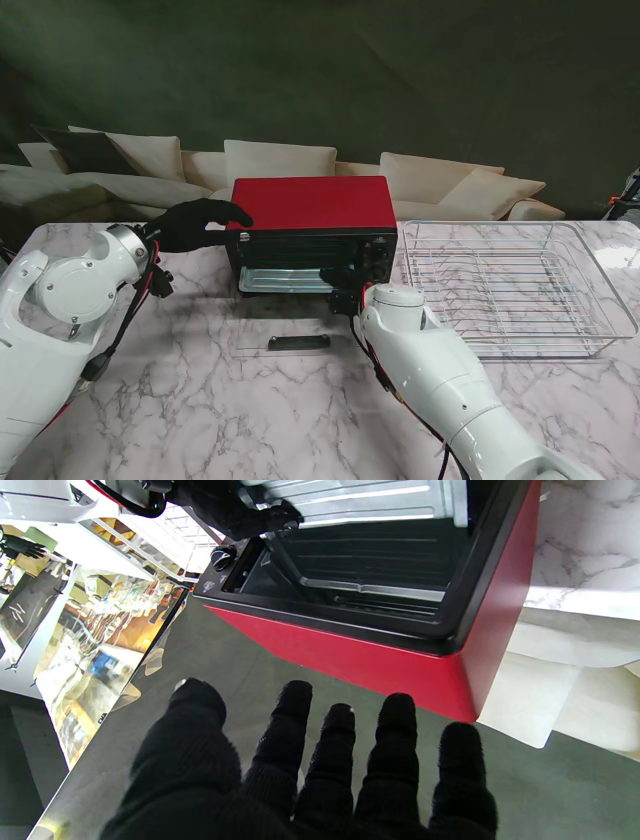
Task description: Slide the trays into the oven
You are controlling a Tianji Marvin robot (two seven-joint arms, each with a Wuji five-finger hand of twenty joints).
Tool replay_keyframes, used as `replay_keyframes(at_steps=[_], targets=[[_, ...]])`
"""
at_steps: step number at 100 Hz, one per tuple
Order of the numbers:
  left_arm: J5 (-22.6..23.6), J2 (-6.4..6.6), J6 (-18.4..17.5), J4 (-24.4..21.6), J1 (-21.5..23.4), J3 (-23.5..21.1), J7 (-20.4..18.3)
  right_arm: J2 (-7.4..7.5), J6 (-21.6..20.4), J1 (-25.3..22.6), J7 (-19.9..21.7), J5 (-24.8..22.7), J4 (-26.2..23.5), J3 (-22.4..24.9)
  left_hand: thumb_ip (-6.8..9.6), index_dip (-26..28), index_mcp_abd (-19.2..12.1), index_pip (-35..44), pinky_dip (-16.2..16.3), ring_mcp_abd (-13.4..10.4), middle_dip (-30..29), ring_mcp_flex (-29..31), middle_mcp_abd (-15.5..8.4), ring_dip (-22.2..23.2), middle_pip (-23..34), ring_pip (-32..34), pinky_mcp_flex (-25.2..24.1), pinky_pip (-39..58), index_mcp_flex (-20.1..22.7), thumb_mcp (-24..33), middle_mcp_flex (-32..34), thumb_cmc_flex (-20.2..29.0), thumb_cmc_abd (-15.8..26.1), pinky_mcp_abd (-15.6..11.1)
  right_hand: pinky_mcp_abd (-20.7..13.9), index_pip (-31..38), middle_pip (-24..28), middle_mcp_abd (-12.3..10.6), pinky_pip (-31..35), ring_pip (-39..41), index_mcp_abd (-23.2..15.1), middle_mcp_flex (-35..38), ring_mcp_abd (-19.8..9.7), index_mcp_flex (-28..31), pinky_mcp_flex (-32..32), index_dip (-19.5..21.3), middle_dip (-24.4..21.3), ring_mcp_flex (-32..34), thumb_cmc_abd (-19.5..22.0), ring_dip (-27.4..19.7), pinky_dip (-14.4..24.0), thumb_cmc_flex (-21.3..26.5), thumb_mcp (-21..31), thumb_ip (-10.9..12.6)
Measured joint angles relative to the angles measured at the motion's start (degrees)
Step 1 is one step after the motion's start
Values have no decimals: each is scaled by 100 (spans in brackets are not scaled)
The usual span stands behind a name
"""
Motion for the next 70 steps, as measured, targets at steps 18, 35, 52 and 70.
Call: replay_keyframes(at_steps=[18, 35, 52, 70], targets=[[10, 1, -14, 0, 10, -13, -12, -15, 6, 36, 0, -22, 47, -9, 0, 0, 0, 0, 0, 0, 0, 0, 0, 0, 0, 0, 0, 0, 0, 0, 0, 0, 0, 0, -35, 3, 6, -11, 0, 0, 0, 0, -7, 54, 0, 9, 0, 0, 1, 0, 0, -2, 0, 0], [19, 2, -11, -12, 52, -27, -3, -47, 13, 86, -32, -9, 110, -16, 0, 0, 0, 0, 0, 0, 0, 0, 0, 0, 0, 0, 0, 0, 0, 0, 0, 0, 0, 0, -40, 5, 15, -13, 0, -1, 1, 1, -16, 66, 0, 17, 0, 52, 1, 0, 0, -10, 0, 0], [20, 2, 5, -22, 82, -36, -1, -57, 12, 88, -62, -23, 112, -15, 0, 0, 0, 0, 0, 0, 0, 0, 0, 0, 0, 0, 0, 0, 0, 0, 0, 0, 0, 0, -40, 14, 16, -15, 0, -1, 1, 1, -16, 70, 0, 18, 0, 53, 1, 0, 0, -16, 0, -1], [21, 2, 1, -24, 83, -39, -2, -90, 96, 66, -198, -82, 54, 3, 0, 0, 0, 0, 0, 0, 0, 0, 0, 0, 0, 0, 0, 0, 0, 0, 0, 0, 0, 0, -120, 188, 17, -79, 0, -327, 1, -22, -28, 72, -42, -479, -125, 55, 9, -4, 4, -16, -141, -1]])
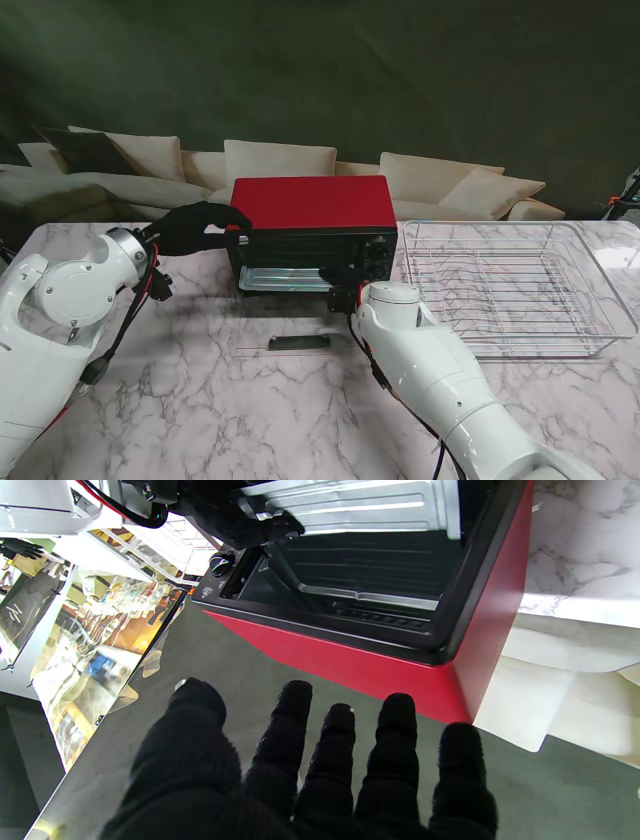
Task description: Slide the trays into the oven
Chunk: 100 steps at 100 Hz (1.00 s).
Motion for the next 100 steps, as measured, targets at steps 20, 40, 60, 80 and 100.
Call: replay_keyframes(at_steps=[20, 40, 60, 80, 100], targets=[[-17, 0, -20, 4, -21, 8, 0, 55, 170, -152, 21, -96, -269, 106, 0, 0, 0, 0, 0, 0, 0, 0, 0, 0, 0, 0, 0, 0, 0, 0, 0, 0, 0, 0, -65, 32, -67, -5, -128, -533, 42, -639, 68, -616, -460, -923, -439, -291, 559, -66, 42, 34, -923, 167], [-29, 1, -28, 24, -70, 40, 1, 115, 172, -242, 106, -120, -383, 173, 0, 0, 0, 0, 0, 0, 0, 0, 0, 0, 0, 0, 0, 0, 0, 0, 0, 0, 0, 0, -66, 31, -49, -5, -132, -428, 55, -460, 69, -601, -533, -925, -453, -285, 598, -66, 86, 210, -856, 223], [-29, 1, -46, 32, -84, 43, -1, 256, 272, -377, 222, -285, -621, 188, 0, 0, 0, 0, 0, 0, 0, 0, 0, 0, 0, 0, 0, 0, 0, 0, 0, 0, 0, 0, -66, 116, 66, -19, 91, 189, -96, -237, -5, -416, -538, -755, -349, -147, 447, 6, 127, 234, -592, 79], [-29, 1, -46, 35, -94, 54, -1, 364, 408, -526, 372, -366, -853, 239, 0, 0, 0, 0, 0, 0, 0, 0, 0, 0, 0, 0, 0, 0, 0, 0, 0, 0, 0, 0, -66, 21, 66, -19, 132, 400, -98, -176, -32, -301, -539, -549, -230, -144, 354, 6, 127, 202, -465, -2], [-38, 1, -46, 52, -128, 87, -4, 377, 387, -553, 360, -341, -881, 241, 0, 0, 0, 0, 0, 0, 0, 0, 0, 0, 0, 0, 0, 0, 0, 0, 0, 0, 0, 0, -66, 14, 66, -19, 133, 457, -98, -173, -33, -277, -527, -503, -157, -141, 329, 6, 128, 193, -408, -2]])
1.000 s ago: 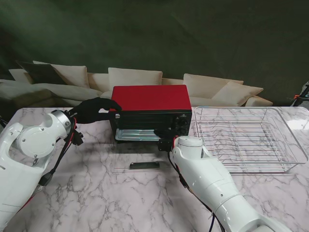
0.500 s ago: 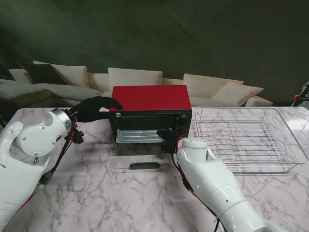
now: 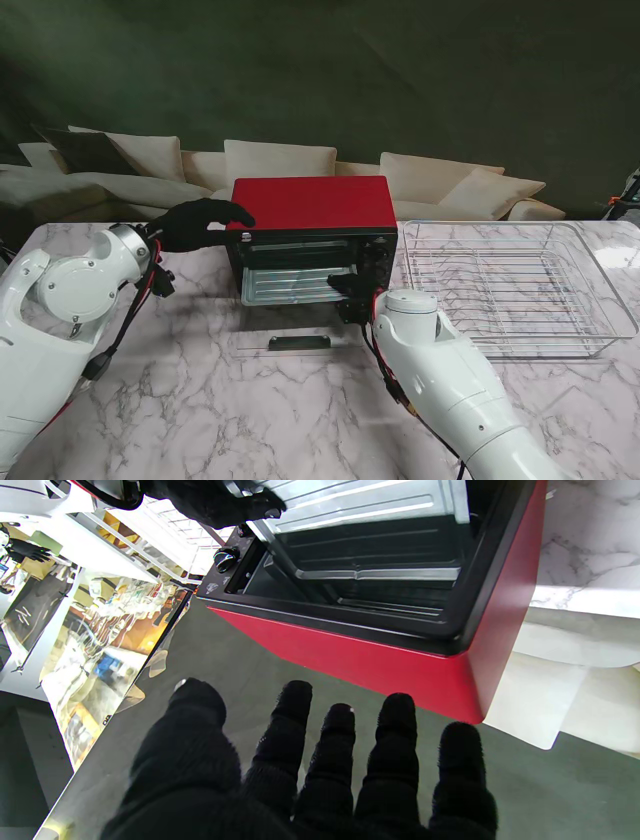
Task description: Slide the trays into the oven
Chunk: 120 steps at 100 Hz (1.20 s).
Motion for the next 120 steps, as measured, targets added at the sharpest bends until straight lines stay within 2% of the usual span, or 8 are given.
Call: replay_keyframes(at_steps=[26, 42, 63, 79, 105, 120], targets=[[-14, 0, -7, 11, -23, 14, -2, 105, 121, -222, 108, -68, -307, 92, 0, 0, 0, 0, 0, 0, 0, 0, 0, 0, 0, 0, 0, 0, 0, 0, 0, 0, 0, 0, 21, -119, 0, 0, 33, 156, 0, 56, -7, 68, 1, 88, 62, 2, -6, 58, 0, -36, 45, -11], [-14, 0, -4, 17, -34, 42, 0, 117, 86, -259, 62, -57, -340, 109, 0, 0, 0, 0, 0, 0, 0, 0, 0, 0, 0, 0, 0, 0, 0, 0, 0, 0, 0, 0, 39, -141, 1, 0, 35, 213, 11, 65, -13, 141, 74, 88, 79, 13, -62, 86, 0, -44, 123, -41], [-16, 0, 3, 25, -53, 64, -1, 63, -18, -32, -44, -41, -39, -16, 0, 0, 0, 0, 0, 0, 0, 0, 0, 0, 0, 0, 0, 0, 0, 0, 0, 0, 0, 0, 45, -1, 127, 0, 51, 266, 12, 71, 59, 206, 357, 324, 151, 197, -129, 136, 14, -106, 225, -42], [-17, -1, 11, 24, -49, 60, -2, -31, -111, 91, -339, 131, 121, -74, 0, 0, 0, 0, 0, 0, 0, 0, 0, 0, 0, 0, 0, 0, 0, 0, 0, 0, 0, 0, 265, 95, 135, 0, 183, 356, 12, 135, 217, 212, 434, 390, 159, 325, -297, 137, 70, -109, 350, -39], [-6, -1, 15, -5, -5, 18, -4, -106, -201, 140, -567, 337, 197, -118, 0, 0, 0, 0, 0, 0, 0, 0, 0, 0, 0, 0, 0, 0, 0, 0, 0, 0, 0, 0, 323, 106, 135, 0, 209, 372, 11, 135, 259, 260, 444, 414, 160, 341, -298, 140, 76, -118, 350, -39], [-5, -1, 15, -23, 13, 1, -5, -107, -194, 52, -620, 371, 78, -79, 0, 0, 0, 0, 0, 0, 0, 0, 0, 0, 0, 0, 0, 0, 0, 0, 0, 0, 0, 0, 324, 22, 135, 0, 209, 376, 10, 135, 249, 255, 282, 415, 160, 238, -289, 154, 77, -118, 350, -39]])
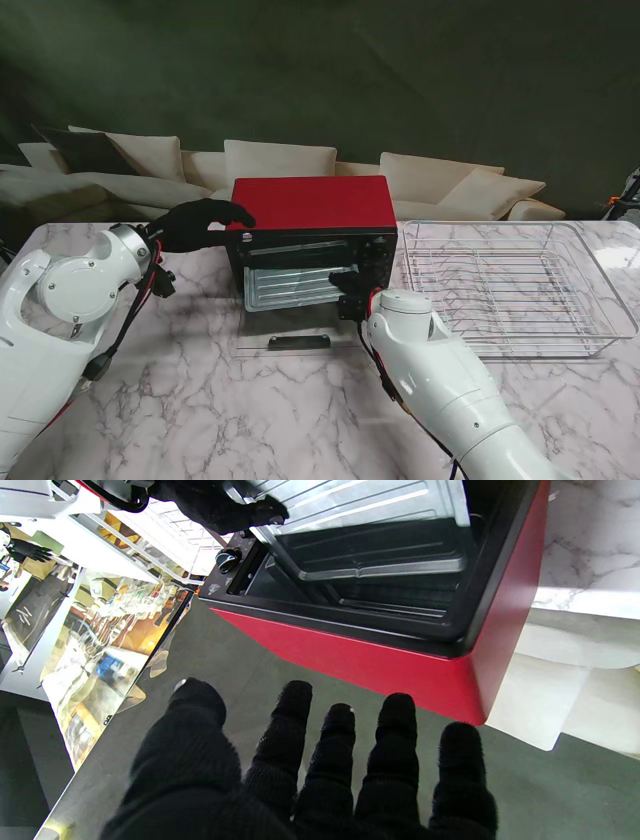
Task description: Slide the trays into the oven
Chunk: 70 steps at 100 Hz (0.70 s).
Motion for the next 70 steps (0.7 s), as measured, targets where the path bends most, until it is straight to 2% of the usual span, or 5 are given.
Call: replay_keyframes(at_steps=[33, 53, 70], targets=[[-5, 2, -7, -3, -16, 5, -6, 3, -268, -351, -269, 219, -358, 39, 0, 0, 0, 0, 0, 0, 0, 0, 0, 0, 0, 0, 0, 0, 0, 0, 0, 0, 0, 0, 0, -140, 1, 0, -159, -157, 32, 0, -106, -3, -80, -1, -6, -7, 53, -57, -11, 0, -8, -4], [-9, 3, -21, 4, -45, 7, -33, -14, -427, -293, -335, 293, -263, -38, 0, 0, 0, 0, 0, 0, 0, 0, 0, 0, 0, 0, 0, 0, 0, 0, 0, 0, 0, 0, 0, -144, 1, 0, -181, -192, 62, 0, -107, -3, -79, 177, -9, -7, 62, -17, -11, 0, -6, -4], [-9, 4, -19, 4, -45, 7, -33, -117, -602, -92, -471, 499, 26, -136, 0, 0, 0, 0, 0, 0, 0, 0, 0, 0, 0, 0, 0, 0, 0, 0, 0, 0, 0, 0, 0, -145, 1, 0, -227, -289, 64, 0, -107, -5, -78, 185, -10, -7, 64, -48, -12, 0, -6, -4]])
